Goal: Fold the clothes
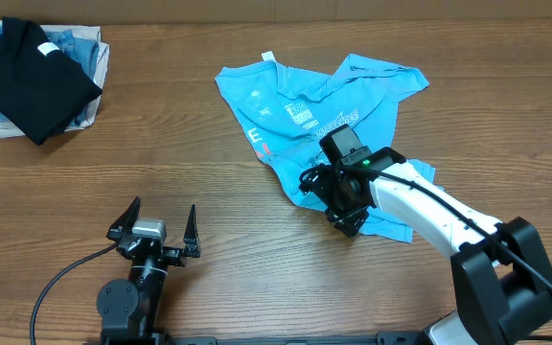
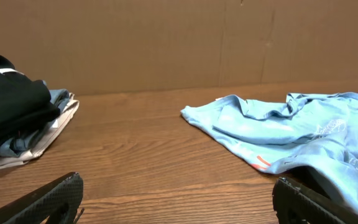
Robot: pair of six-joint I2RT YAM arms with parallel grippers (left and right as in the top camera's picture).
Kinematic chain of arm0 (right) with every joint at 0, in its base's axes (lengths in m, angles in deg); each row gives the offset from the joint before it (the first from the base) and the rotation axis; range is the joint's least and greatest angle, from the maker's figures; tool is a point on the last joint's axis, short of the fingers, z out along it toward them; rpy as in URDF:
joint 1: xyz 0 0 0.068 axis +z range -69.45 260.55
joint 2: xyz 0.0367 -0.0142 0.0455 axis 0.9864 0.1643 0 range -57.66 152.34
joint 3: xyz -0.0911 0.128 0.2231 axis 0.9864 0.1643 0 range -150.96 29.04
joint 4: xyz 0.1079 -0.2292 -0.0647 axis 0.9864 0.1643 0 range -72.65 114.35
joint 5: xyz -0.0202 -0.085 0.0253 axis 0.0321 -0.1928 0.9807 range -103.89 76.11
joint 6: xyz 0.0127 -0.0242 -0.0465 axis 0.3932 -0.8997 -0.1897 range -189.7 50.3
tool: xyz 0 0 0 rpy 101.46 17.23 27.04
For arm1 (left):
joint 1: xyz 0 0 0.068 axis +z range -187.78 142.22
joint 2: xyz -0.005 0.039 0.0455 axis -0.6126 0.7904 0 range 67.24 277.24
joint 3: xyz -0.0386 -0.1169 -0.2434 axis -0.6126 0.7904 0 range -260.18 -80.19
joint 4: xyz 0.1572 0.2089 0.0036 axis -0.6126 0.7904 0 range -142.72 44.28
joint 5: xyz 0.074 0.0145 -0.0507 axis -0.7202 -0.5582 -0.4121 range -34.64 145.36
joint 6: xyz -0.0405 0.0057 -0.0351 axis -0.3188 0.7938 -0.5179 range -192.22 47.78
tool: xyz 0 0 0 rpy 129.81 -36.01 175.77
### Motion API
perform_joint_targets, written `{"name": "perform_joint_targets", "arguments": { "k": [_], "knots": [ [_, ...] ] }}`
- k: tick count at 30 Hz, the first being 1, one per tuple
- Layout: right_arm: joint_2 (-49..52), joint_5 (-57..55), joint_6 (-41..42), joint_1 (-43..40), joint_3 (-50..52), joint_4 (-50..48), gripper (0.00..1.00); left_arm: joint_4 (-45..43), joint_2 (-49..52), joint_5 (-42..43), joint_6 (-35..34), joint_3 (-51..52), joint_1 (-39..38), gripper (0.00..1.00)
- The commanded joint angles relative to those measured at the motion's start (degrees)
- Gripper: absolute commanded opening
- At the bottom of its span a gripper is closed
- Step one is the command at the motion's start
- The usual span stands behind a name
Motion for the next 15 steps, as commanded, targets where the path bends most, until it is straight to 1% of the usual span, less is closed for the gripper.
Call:
{"name": "perform_joint_targets", "arguments": {
  "k": [1, 6, 10, 15],
  "knots": [
    [2.12, -2.08, 5.07, 0.28, 0.61, -0.52, 0.97, 0.11, -0.59, -0.35, 1.09, 0.24, -0.35, 1.0],
    [5.22, -2.62, 6.67, 0.28, 0.61, -2.16, 0.96, 0.11, -0.59, -0.35, 1.09, 0.24, -0.35, 1.0],
    [5.7, -4.37, 7.3, 0.28, 0.61, -1.92, 0.96, 0.11, -0.59, -0.35, 1.09, 0.24, -0.35, 1.0],
    [5.7, -6.86, 7.96, 0.28, 0.61, -0.63, 0.92, 0.11, -0.59, -0.35, 1.09, 0.24, -0.35, 1.0]
  ]
}}
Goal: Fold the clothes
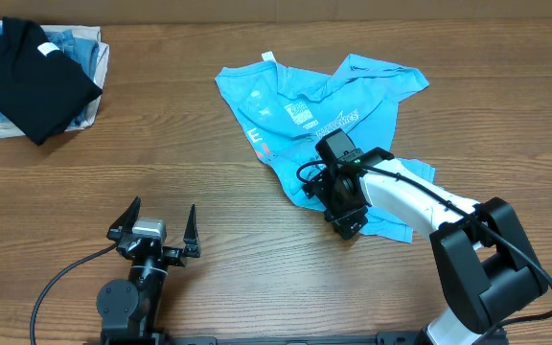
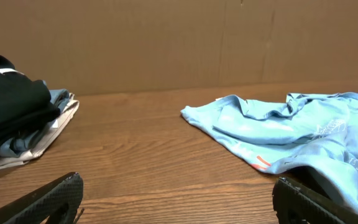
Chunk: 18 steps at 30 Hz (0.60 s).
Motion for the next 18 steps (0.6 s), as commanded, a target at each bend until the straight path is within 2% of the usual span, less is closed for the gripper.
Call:
{"name": "perform_joint_targets", "arguments": {
  "k": [1, 12, 18],
  "knots": [
    [0.57, -4.22, 1.57, 0.28, 0.44, 0.55, 0.91, 0.11, -0.59, -0.35, 1.09, 0.24, -0.35, 1.0],
    [0.57, -6.78, 2.49, -1.68, 0.33, 0.55, 0.87, 0.11, -0.59, -0.35, 1.09, 0.24, -0.35, 1.0],
    [0.57, -4.46, -3.08, -5.44, -0.22, 0.61, 0.87, 0.11, -0.59, -0.35, 1.09, 0.24, -0.35, 1.0]
  ]
}}
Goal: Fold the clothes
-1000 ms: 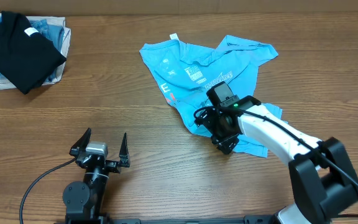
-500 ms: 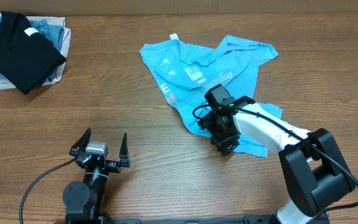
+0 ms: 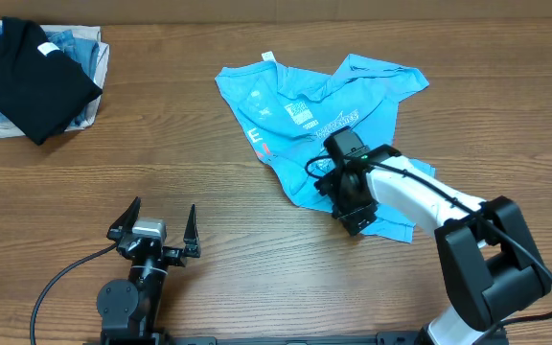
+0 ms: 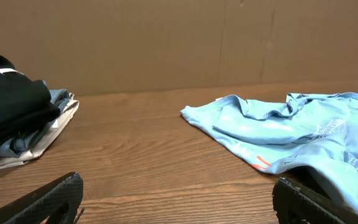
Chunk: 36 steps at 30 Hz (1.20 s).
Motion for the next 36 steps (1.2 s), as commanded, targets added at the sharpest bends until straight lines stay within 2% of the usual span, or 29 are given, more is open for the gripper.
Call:
{"name": "perform_joint_targets", "arguments": {
  "k": [1, 8, 14, 17, 21, 26, 33, 36],
  "knots": [
    [0.57, -0.46, -4.76, -2.67, -0.31, -0.17, 0.87, 0.11, -0.59, -0.35, 1.09, 0.24, -0.35, 1.0],
    [0.57, 0.48, -9.68, -6.14, -0.39, 1.9, 0.89, 0.11, -0.59, -0.35, 1.09, 0.24, -0.35, 1.0],
    [0.57, -18.4, -10.84, -9.4, -0.39, 12.24, 0.91, 0.11, -0.59, -0.35, 1.09, 0.24, -0.35, 1.0],
    [0.55, -23.39, -13.73, -10.32, -0.39, 13.84, 0.91, 0.11, -0.59, -0.35, 1.09, 0.24, -0.35, 1.0],
    [0.55, -29.55, -13.7, -11.5, -0.48, 14.25, 0.92, 0.11, -0.59, -0.35, 1.09, 0.24, -0.35, 1.0],
    [0.55, -30.69, -13.94, -14.47, -2.12, 15.17, 0.92, 0.11, -0.59, -0.35, 1.09, 0.24, -0.35, 1.0],
    [-0.68, -28.87, -23.19, -15.8, -6.54, 19.32, 0.93, 0.11, -0.59, -0.35, 1.09, 0.24, -0.35, 1.0],
    [-1.95, -27.47, -25.46, -15.93, -6.73, 19.15, 0.97, 0.11, -0.59, -0.33, 1.09, 0.24, -0.35, 1.0]
  ]
}}
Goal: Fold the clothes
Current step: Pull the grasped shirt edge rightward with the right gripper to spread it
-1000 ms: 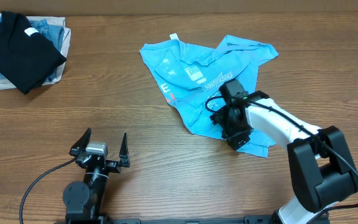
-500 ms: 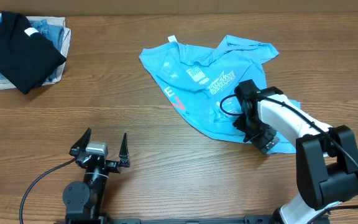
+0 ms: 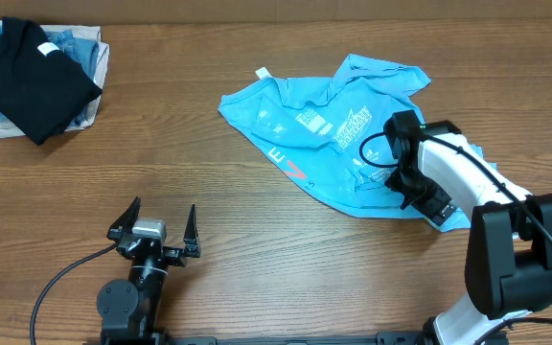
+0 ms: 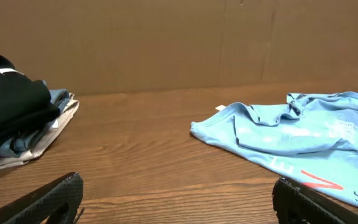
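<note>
A light blue T-shirt (image 3: 319, 134) lies crumpled on the wooden table, right of centre, with printed text and a red mark facing up. It also shows at the right in the left wrist view, T-shirt (image 4: 303, 134). My right gripper (image 3: 427, 199) sits low on the shirt's lower right edge and looks shut on the fabric; its fingertips are mostly hidden under the wrist. My left gripper (image 3: 159, 222) stands open near the front edge, far from the shirt, with nothing between its fingers (image 4: 61, 193).
A stack of folded clothes with a black garment (image 3: 29, 72) on top sits at the back left corner, also seen as the black garment (image 4: 8, 112) in the left wrist view. A brown cardboard wall (image 4: 166, 43) closes the back of the table.
My right gripper has moved right, from the shirt's lower middle to its lower right. The shirt's lower part has shifted right with it and now lies flatter. The left arm has not moved.
My right gripper stayed low over the bunched lower part of the blue shirt through the three earlier moments, shifting only slightly. Now it is farther right and the shirt is pulled out that way. The left gripper rested open throughout.
</note>
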Robot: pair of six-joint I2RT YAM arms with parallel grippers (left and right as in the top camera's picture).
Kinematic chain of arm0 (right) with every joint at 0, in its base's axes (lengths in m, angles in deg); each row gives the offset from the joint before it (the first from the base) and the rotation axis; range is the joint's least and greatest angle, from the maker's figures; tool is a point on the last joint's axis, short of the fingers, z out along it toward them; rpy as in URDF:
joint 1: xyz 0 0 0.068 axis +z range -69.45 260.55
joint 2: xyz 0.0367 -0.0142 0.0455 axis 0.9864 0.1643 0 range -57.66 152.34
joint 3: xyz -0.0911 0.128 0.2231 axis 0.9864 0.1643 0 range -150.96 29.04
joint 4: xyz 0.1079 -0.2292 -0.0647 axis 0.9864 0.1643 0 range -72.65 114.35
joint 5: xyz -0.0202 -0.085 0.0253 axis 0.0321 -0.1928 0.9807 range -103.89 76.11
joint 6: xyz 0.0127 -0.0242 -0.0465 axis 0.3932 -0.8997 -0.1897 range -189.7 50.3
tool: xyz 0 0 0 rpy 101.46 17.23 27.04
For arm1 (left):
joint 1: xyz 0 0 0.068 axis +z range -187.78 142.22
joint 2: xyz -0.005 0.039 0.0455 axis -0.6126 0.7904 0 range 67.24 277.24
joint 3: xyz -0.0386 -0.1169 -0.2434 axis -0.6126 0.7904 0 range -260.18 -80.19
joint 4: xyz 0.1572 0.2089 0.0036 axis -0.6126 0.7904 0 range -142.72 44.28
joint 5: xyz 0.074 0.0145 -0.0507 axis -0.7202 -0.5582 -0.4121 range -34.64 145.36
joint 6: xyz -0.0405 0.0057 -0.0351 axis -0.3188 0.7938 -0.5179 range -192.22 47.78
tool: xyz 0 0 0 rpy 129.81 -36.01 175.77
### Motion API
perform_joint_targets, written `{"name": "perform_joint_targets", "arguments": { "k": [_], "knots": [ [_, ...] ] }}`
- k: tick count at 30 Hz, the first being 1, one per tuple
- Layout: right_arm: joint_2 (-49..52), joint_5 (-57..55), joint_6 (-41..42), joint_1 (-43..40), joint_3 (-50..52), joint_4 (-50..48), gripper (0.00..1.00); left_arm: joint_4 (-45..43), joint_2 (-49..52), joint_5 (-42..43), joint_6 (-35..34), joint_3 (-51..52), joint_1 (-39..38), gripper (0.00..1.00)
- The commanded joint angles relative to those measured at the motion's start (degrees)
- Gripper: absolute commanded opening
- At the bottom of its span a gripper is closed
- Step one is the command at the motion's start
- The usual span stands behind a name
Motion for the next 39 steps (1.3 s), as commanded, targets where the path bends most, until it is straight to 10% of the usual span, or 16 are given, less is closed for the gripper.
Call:
{"name": "perform_joint_targets", "arguments": {
  "k": [1, 13, 24, 32, 39],
  "knots": [
    [-2.05, 0.24, -4.5, -0.39, -1.49, -0.07, 1.0, 0.11, -0.59, -0.35, 1.09, 0.24, -0.35, 1.0],
    [-1.95, 11.06, -19.56, -3.02, 2.69, -9.53, 0.91, 0.11, -0.59, -0.35, 1.09, 0.24, -0.35, 1.0],
    [-2.08, 6.12, -19.47, -3.02, 2.23, -12.31, 0.04, 0.11, -0.59, -0.35, 1.09, 0.24, -0.35, 1.0],
    [-4.76, 3.76, -21.55, -3.04, -13.62, -7.13, 0.04, 0.11, -0.59, -0.35, 1.09, 0.24, -0.35, 1.0],
    [-4.35, -3.17, -22.56, -6.12, -19.52, -22.21, 0.07, 0.11, -0.59, -0.35, 1.09, 0.24, -0.35, 1.0]
  ]
}}
